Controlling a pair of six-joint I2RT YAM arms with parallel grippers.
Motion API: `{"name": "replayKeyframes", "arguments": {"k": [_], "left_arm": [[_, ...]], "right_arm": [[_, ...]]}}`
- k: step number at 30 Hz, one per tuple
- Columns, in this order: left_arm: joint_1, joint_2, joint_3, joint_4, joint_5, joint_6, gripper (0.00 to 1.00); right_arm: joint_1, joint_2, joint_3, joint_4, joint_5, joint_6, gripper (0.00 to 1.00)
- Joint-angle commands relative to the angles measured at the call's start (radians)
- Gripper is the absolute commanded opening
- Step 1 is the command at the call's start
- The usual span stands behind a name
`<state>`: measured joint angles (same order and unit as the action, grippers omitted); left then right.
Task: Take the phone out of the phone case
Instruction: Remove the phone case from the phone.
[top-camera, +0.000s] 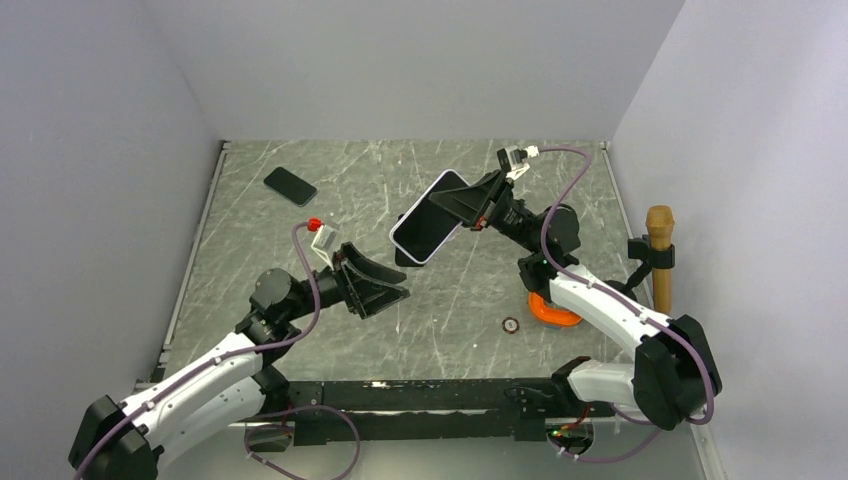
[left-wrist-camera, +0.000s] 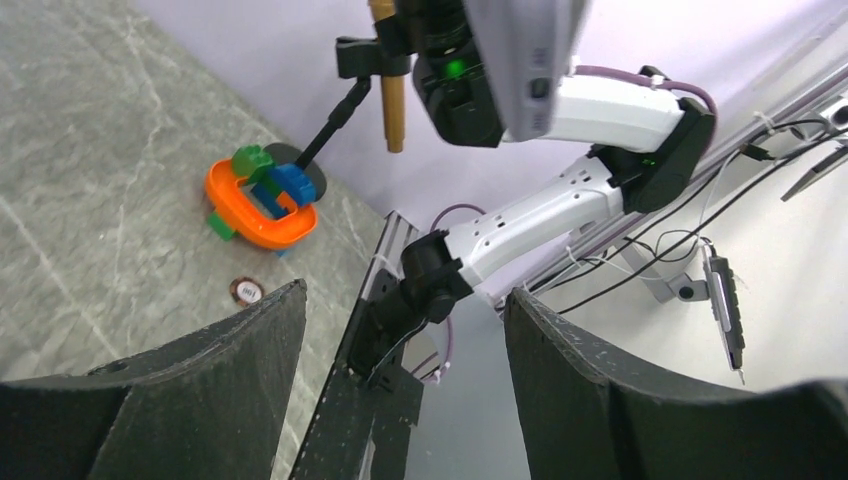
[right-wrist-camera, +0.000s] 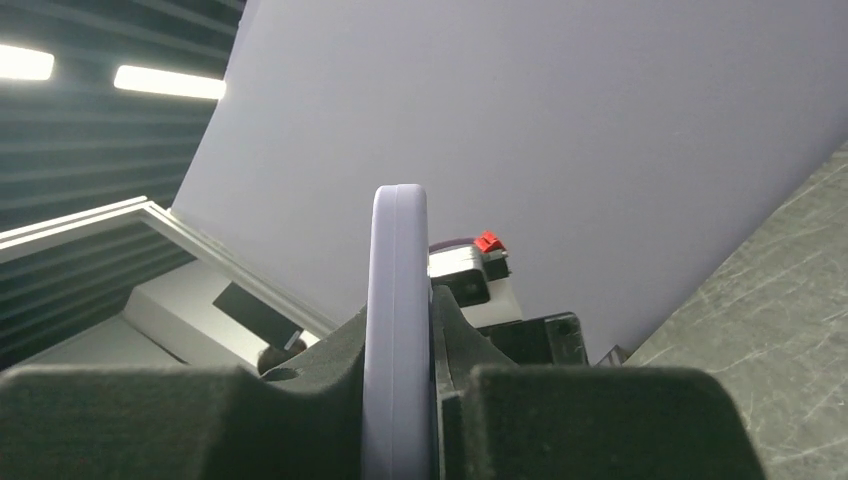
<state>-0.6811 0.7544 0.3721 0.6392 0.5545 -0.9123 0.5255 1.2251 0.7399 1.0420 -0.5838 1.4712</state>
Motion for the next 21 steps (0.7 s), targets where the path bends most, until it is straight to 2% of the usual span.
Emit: {"name": "replayKeyframes", "arguments": {"k": [1, 3, 6, 7, 9, 12, 15, 19, 20, 21], "left_arm": [[-0.053, 0.021, 0.047, 0.13, -0.1, 0.016, 0.76], [-0.065, 0.055, 0.055, 0.166, -0.112, -0.002, 0.72], [-0.068, 0.109, 0.064, 0.251, -0.099, -0.038, 0.57], [-0.069, 0.126, 0.076, 0.272, -0.09, -0.046, 0.55], [-0.076, 0.146, 0.089, 0.294, -0.076, -0.05, 0.57], [-0.083, 0.14, 0.092, 0.294, -0.085, -0.04, 0.66], [-0.088, 0.117, 0.093, 0.273, -0.102, -0.024, 0.69], [-0.09, 0.103, 0.11, 0.235, -0.114, -0.009, 0.7], [-0.091, 0.105, 0.116, 0.223, -0.118, -0.006, 0.68], [-0.091, 0.109, 0.119, 0.218, -0.123, -0.005, 0.62]], "right_arm": [[0.017, -0.006, 0.03, 0.058, 0.067, -0.02, 0.0], [0.028, -0.003, 0.029, 0.055, 0.076, -0.028, 0.0], [0.041, -0.007, 0.027, 0.045, 0.082, -0.043, 0.0], [0.043, -0.007, 0.024, 0.044, 0.084, -0.045, 0.0], [0.043, -0.009, 0.015, 0.049, 0.086, -0.045, 0.0], [0.044, -0.022, 0.01, 0.03, 0.087, -0.06, 0.0], [0.046, -0.038, -0.003, 0.015, 0.095, -0.077, 0.0], [0.049, -0.04, -0.01, 0.02, 0.099, -0.076, 0.0], [0.052, -0.036, -0.008, 0.028, 0.099, -0.073, 0.0], [0.054, -0.034, -0.007, 0.033, 0.1, -0.07, 0.0]]}}
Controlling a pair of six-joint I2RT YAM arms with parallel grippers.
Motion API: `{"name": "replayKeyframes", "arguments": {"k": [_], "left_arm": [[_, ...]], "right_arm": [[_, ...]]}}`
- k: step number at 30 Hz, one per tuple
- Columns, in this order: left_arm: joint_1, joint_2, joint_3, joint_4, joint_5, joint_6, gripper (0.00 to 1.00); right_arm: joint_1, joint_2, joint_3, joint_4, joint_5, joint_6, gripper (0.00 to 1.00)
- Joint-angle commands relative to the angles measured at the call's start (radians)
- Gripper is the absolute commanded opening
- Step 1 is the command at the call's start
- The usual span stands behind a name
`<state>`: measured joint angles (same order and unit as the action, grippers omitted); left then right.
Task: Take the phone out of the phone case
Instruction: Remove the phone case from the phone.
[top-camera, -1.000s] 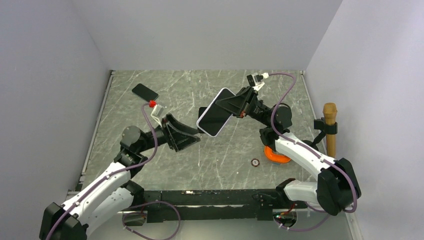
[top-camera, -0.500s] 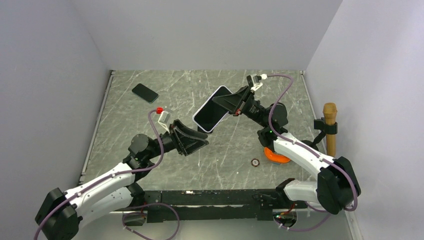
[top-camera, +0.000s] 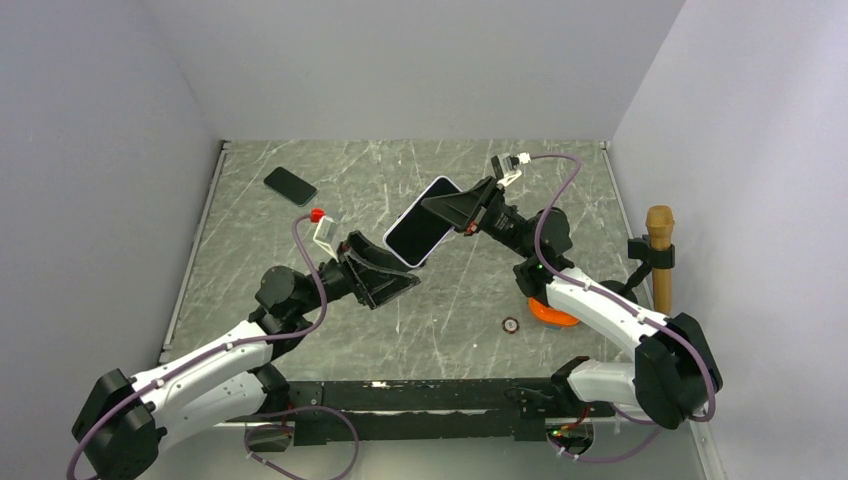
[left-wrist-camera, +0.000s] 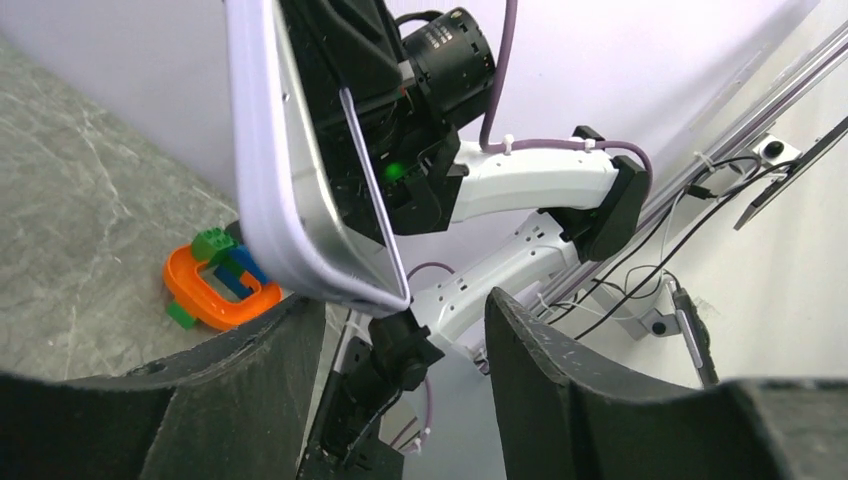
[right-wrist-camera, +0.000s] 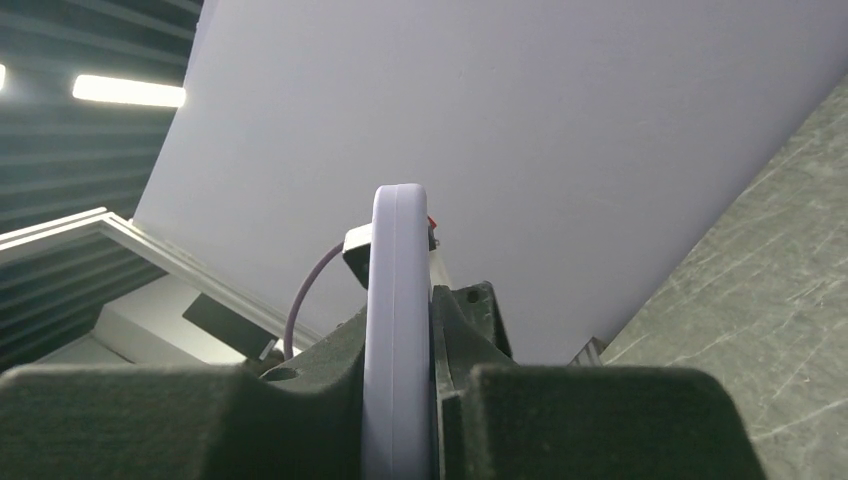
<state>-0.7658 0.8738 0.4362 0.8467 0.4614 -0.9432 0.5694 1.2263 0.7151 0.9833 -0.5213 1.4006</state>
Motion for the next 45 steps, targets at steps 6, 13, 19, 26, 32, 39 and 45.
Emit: {"name": "replayKeyframes", "arguments": {"k": [6, 13, 19, 26, 32, 39, 45], "left_arm": [[-0.007, 0.025, 0.068, 0.01, -0.04, 0.026, 0.33], [-0.007, 0.036, 0.074, -0.019, -0.045, 0.107, 0.04], [-0.005, -0.009, 0.122, -0.334, -0.185, 0.554, 0.0], [0.103, 0.062, 0.109, -0.297, -0.071, 0.677, 0.0], [0.149, 0.115, 0.125, -0.265, 0.093, 0.708, 0.0], [0.219, 0.193, 0.175, -0.286, 0.196, 0.656, 0.0], [0.219, 0.222, 0.205, -0.374, 0.134, 0.667, 0.0]], "right_arm": [[0.028, -0.032, 0.03, 0.086, 0.046, 0.0, 0.0], [0.034, -0.064, 0.015, 0.045, 0.059, 0.055, 0.0], [0.036, -0.052, 0.006, 0.07, 0.008, 0.27, 0.0], [0.086, 0.002, -0.055, 0.359, 0.037, 0.559, 0.0], [0.101, -0.035, -0.04, 0.341, 0.036, 0.572, 0.0], [0.102, -0.076, -0.046, 0.346, 0.042, 0.581, 0.0], [0.11, -0.096, -0.04, 0.35, 0.047, 0.584, 0.0]]}}
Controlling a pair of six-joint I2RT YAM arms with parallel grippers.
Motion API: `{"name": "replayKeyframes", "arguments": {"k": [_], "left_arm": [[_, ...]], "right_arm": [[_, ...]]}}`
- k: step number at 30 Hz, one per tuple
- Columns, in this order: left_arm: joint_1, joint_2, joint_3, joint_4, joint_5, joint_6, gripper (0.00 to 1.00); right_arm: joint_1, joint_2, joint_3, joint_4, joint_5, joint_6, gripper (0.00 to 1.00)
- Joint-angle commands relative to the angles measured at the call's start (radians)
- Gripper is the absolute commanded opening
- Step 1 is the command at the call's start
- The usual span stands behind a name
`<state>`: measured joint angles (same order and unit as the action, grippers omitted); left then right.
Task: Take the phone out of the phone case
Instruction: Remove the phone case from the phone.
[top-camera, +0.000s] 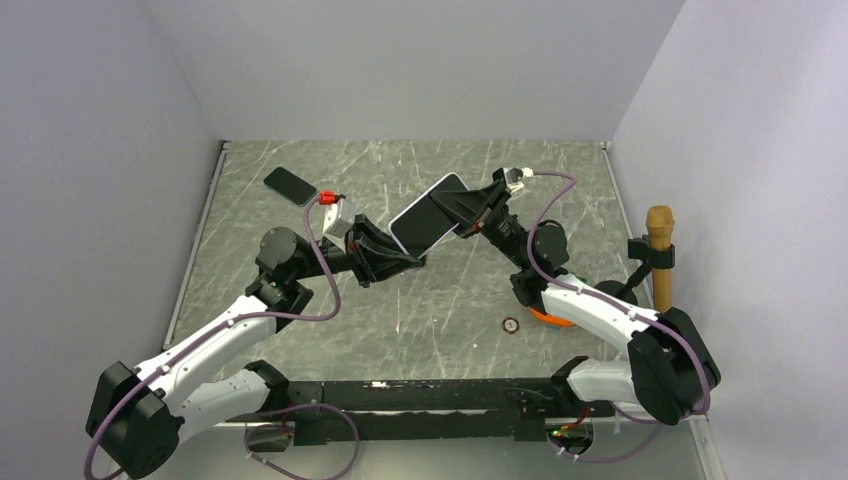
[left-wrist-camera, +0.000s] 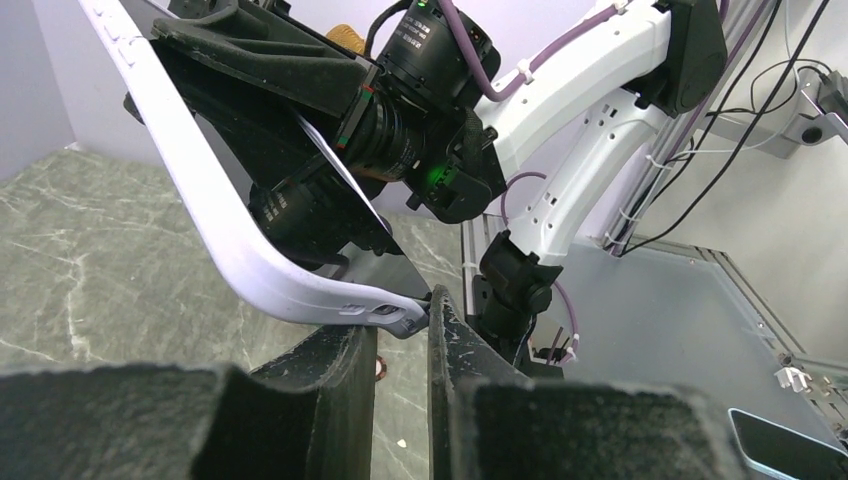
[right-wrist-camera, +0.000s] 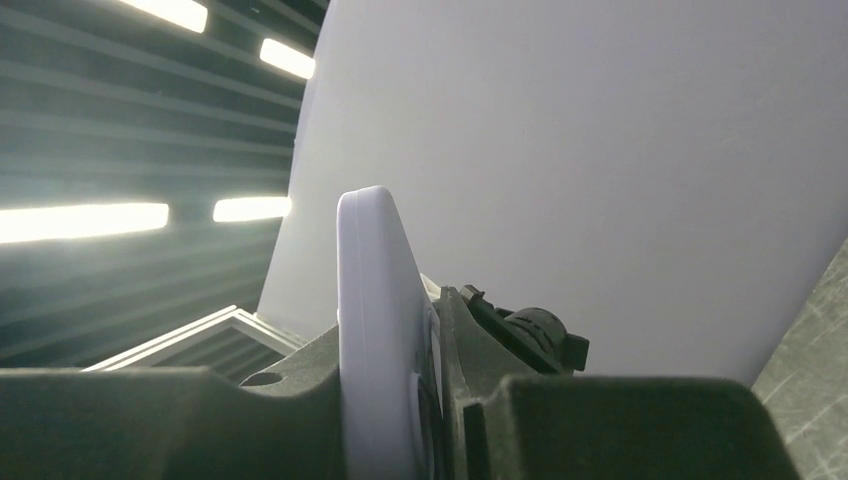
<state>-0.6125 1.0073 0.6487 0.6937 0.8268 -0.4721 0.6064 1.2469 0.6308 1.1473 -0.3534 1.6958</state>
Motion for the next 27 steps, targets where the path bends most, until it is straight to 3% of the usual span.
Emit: {"name": "replayKeyframes", "arguments": {"k": [1, 5, 8, 13, 17, 22, 27], "left_arm": [[0.066, 0.089, -0.008, -0.227, -0.247, 0.191, 0.0], [0.067, 0.101, -0.011, -0.255, -0.327, 0.176, 0.0], [0.073, 0.121, -0.038, -0.189, -0.328, 0.13, 0.0], [0.085, 0.232, -0.098, 0.194, -0.132, -0.077, 0.0], [0.085, 0.307, -0.123, 0.388, -0.088, -0.229, 0.0], [0.086, 0.297, -0.128, 0.279, -0.117, -0.138, 0.0], [0.067, 0.176, -0.029, -0.215, -0.339, 0.248, 0.0]], "right_arm": [[0.075, -0.116, 0.046, 0.195, -0.119, 0.292, 0.0], [0.084, -0.115, 0.057, 0.225, -0.106, 0.301, 0.0], [0.091, -0.117, 0.072, 0.238, -0.093, 0.301, 0.0], [0.094, -0.116, 0.098, 0.246, -0.092, 0.294, 0.0], [0.096, -0.104, 0.11, 0.283, -0.075, 0.307, 0.0], [0.103, -0.121, 0.138, 0.263, -0.072, 0.303, 0.0], [0.105, -0.154, 0.153, 0.185, -0.084, 0.279, 0.0]]}}
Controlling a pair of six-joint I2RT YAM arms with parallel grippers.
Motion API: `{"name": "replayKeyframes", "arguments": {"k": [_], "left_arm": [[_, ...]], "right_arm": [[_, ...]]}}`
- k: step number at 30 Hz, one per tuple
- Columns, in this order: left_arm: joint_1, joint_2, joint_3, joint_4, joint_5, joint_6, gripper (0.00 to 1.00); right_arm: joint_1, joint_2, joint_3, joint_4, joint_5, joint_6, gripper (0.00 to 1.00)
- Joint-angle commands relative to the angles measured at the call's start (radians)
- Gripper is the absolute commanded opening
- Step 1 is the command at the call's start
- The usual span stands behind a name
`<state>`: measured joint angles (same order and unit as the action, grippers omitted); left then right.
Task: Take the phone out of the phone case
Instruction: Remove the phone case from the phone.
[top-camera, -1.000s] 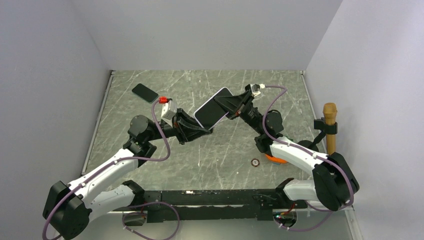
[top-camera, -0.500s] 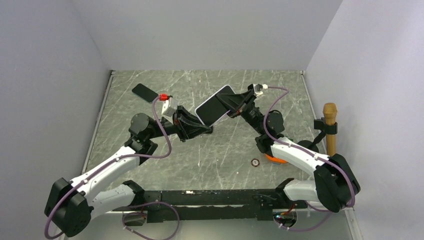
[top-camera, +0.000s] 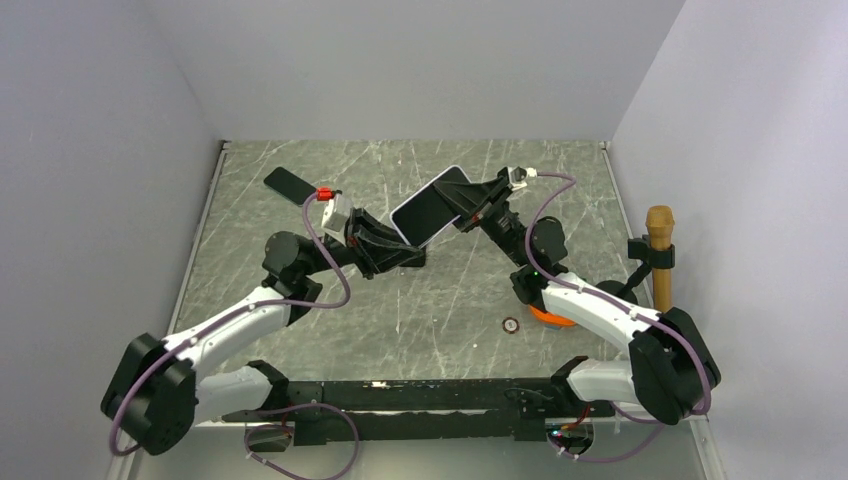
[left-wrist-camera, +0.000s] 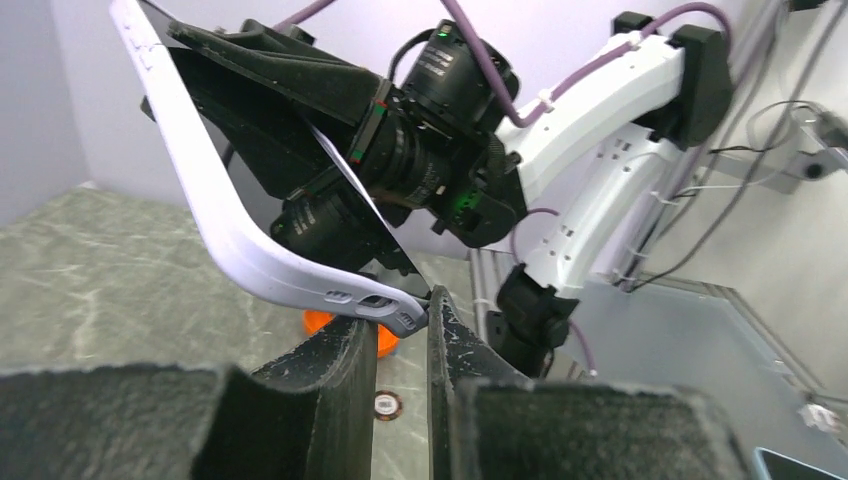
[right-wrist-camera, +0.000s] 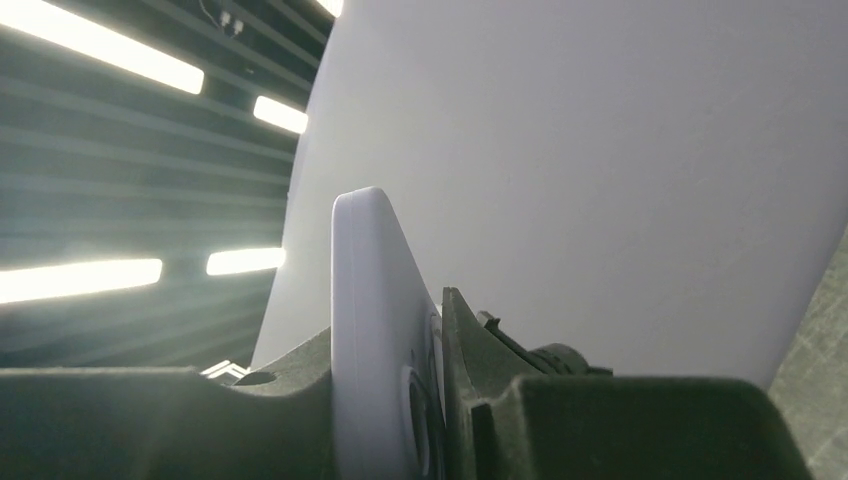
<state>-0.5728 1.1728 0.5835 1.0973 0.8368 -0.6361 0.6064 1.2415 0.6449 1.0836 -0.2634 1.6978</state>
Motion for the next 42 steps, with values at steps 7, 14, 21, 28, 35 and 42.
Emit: {"name": "replayKeyframes", "arguments": {"k": [7, 14, 21, 28, 35, 42], "left_arm": [[-0.045, -0.085, 0.056, -0.783, -0.697, 0.614, 0.0], [-0.062, -0.13, 0.082, -0.828, -0.661, 0.537, 0.0], [-0.057, -0.223, 0.077, -0.906, -0.4, 0.22, 0.39], [-0.059, -0.41, 0.023, -0.942, -0.188, 0.007, 0.72], [-0.074, -0.514, -0.051, -0.732, -0.091, -0.28, 0.79], [-0.074, -0.486, 0.141, -0.971, -0.201, -0.154, 0.99]], "right_arm": [[0.11, -0.152, 0.136, 0.24, -0.174, 0.28, 0.0], [0.112, -0.186, 0.149, 0.139, -0.184, 0.201, 0.0], [0.063, -0.151, 0.176, 0.066, -0.267, 0.067, 0.0], [-0.078, -0.17, 0.167, -0.144, -0.292, -0.099, 0.0], [-0.102, -0.116, 0.183, -0.155, -0.276, -0.137, 0.0], [-0.102, -0.113, 0.196, -0.178, -0.321, -0.147, 0.0]]}}
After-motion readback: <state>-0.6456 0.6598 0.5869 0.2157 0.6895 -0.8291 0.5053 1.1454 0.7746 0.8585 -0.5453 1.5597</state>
